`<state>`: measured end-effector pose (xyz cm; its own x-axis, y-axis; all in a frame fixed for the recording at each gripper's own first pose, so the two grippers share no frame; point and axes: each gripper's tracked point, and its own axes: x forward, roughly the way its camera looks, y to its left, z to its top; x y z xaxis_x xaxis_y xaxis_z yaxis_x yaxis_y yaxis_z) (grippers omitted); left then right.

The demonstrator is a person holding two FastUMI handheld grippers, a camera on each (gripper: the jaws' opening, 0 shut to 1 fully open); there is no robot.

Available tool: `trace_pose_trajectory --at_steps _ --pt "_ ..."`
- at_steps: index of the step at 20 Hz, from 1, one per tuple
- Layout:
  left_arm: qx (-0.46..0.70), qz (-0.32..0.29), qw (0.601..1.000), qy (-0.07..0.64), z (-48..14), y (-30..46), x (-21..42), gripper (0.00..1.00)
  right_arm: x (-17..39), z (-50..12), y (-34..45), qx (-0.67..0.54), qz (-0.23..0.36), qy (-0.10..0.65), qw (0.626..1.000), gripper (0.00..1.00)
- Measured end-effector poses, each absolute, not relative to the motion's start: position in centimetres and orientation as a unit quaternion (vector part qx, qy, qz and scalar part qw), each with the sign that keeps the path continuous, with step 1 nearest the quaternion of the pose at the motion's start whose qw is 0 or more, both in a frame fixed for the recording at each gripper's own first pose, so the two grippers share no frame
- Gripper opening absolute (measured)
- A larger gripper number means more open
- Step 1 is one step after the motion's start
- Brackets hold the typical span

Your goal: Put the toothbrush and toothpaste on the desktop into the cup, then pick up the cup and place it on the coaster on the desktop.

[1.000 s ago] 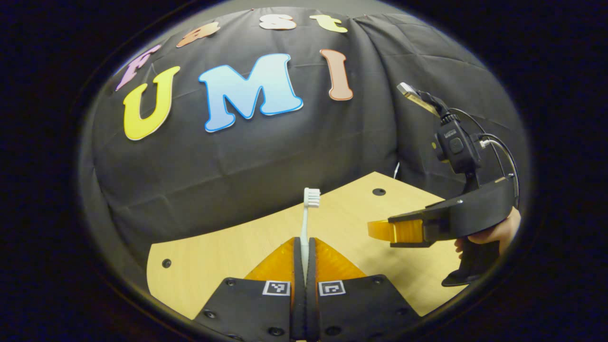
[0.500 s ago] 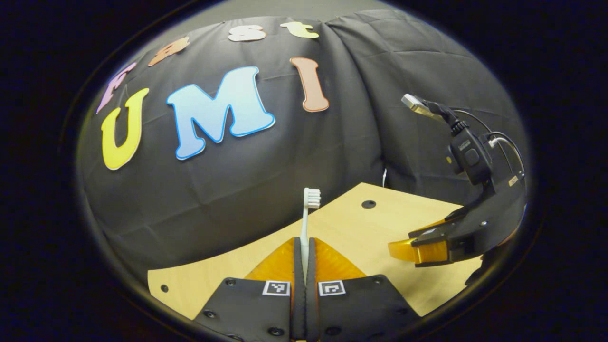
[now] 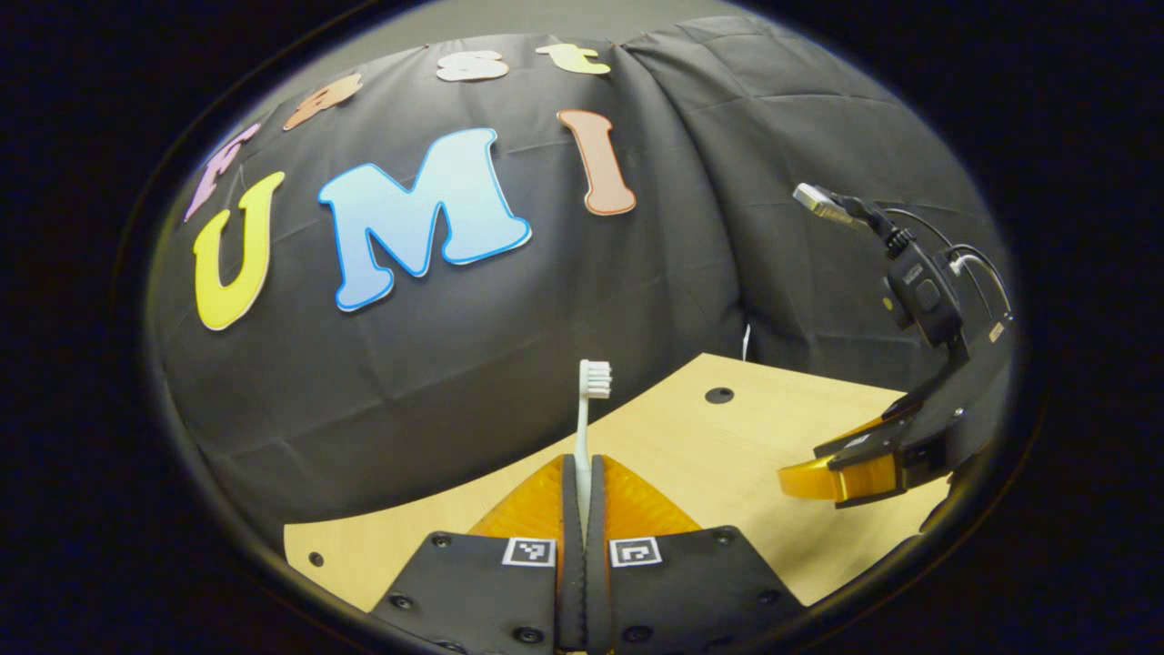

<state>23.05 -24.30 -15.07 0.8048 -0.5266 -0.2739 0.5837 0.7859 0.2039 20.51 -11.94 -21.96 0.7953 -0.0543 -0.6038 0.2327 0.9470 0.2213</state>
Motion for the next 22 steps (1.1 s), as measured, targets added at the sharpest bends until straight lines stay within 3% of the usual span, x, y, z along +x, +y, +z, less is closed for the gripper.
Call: trace_pose_trajectory --at_steps 13,22 --pt "0.123 -0.276 0.947 0.107 -14.7 -22.7 22.3 0.20 20.8 -22.2 -10.8 0.146 -0.066 0.311 0.937 0.58" --pt "0.113 -0.259 0.953 0.105 -14.2 -20.8 21.8 0.17 20.6 -21.5 -8.9 0.142 -0.044 0.307 0.940 0.58"
